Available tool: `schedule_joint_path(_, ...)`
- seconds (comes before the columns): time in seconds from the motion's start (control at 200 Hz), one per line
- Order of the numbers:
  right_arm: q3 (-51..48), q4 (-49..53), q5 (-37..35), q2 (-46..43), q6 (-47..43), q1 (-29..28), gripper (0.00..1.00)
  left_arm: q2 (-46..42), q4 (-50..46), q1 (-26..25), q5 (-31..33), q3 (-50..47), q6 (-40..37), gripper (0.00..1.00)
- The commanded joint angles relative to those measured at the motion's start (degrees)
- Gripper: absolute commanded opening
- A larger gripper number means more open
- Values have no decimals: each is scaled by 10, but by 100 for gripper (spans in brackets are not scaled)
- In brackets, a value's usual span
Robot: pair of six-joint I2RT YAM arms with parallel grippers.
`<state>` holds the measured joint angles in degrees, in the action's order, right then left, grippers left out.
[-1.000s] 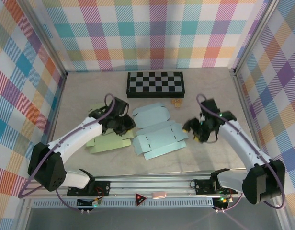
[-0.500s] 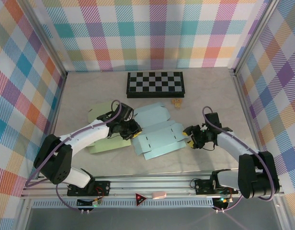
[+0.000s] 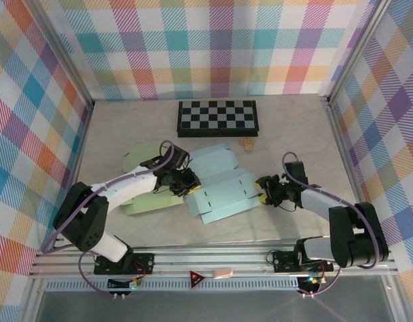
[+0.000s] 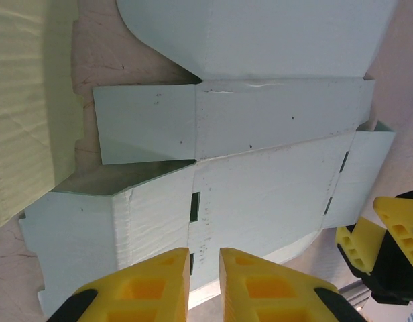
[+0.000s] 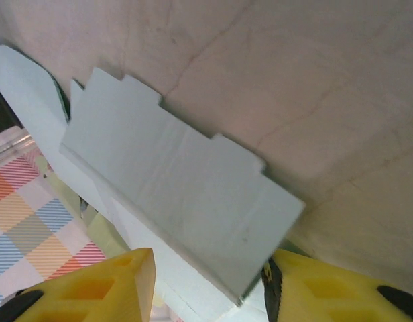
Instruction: Fold the paper box
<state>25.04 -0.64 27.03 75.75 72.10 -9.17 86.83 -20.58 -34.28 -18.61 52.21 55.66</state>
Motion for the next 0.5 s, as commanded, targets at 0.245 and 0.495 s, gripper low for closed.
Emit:
schedule_joint_path(0.245,23,-9,-39,-17,46,2,2,-38,-57,-17,28,50,-92,29)
schedule_joint_path(0.495,156,158,-96,-82,106,0,0,-88,-180,-127,202,149,-293,41)
